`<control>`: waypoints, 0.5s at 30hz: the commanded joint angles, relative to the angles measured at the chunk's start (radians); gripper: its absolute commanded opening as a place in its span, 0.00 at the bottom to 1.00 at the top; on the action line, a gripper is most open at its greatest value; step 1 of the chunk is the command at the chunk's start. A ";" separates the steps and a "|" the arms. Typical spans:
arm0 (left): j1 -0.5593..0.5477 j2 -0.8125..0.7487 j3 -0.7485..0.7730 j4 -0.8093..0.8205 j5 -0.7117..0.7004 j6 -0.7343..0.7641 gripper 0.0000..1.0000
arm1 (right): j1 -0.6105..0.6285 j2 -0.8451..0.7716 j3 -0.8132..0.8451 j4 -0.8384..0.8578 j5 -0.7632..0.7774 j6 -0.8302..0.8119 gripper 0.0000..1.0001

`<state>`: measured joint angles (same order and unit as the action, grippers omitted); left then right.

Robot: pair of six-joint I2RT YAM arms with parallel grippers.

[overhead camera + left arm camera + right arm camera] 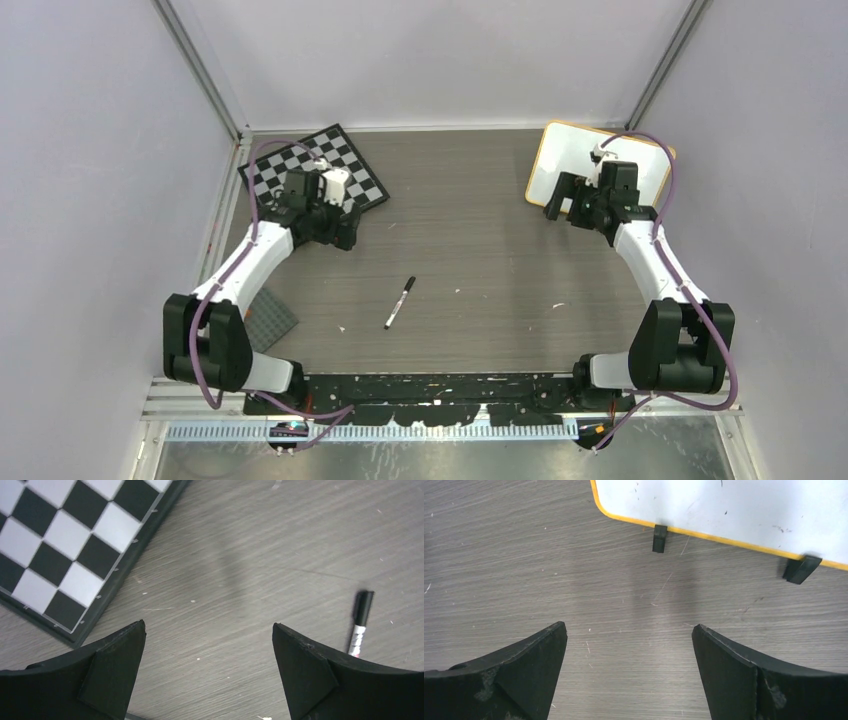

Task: Write a sentence on the whiteboard
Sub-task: Pick up the whiteboard marker at the center of the board.

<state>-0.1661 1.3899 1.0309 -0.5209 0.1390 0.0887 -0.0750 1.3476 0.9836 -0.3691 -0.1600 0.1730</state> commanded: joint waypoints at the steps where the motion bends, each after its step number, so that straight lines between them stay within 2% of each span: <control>1: -0.153 0.011 -0.012 0.001 -0.105 0.030 1.00 | 0.001 0.005 0.032 -0.020 0.010 0.049 1.00; 3: -0.237 0.031 -0.026 0.004 -0.183 0.025 1.00 | 0.001 0.003 0.028 -0.033 0.022 0.058 0.99; 10: -0.459 0.119 -0.043 0.052 -0.300 0.009 0.99 | 0.001 -0.018 -0.005 -0.051 0.057 0.079 1.00; 15: -0.546 0.169 -0.055 0.080 -0.266 -0.036 0.90 | 0.001 -0.043 -0.026 -0.059 0.055 0.081 1.00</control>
<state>-0.6628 1.5448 0.9852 -0.5056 -0.1066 0.0891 -0.0750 1.3502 0.9718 -0.4297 -0.1242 0.2398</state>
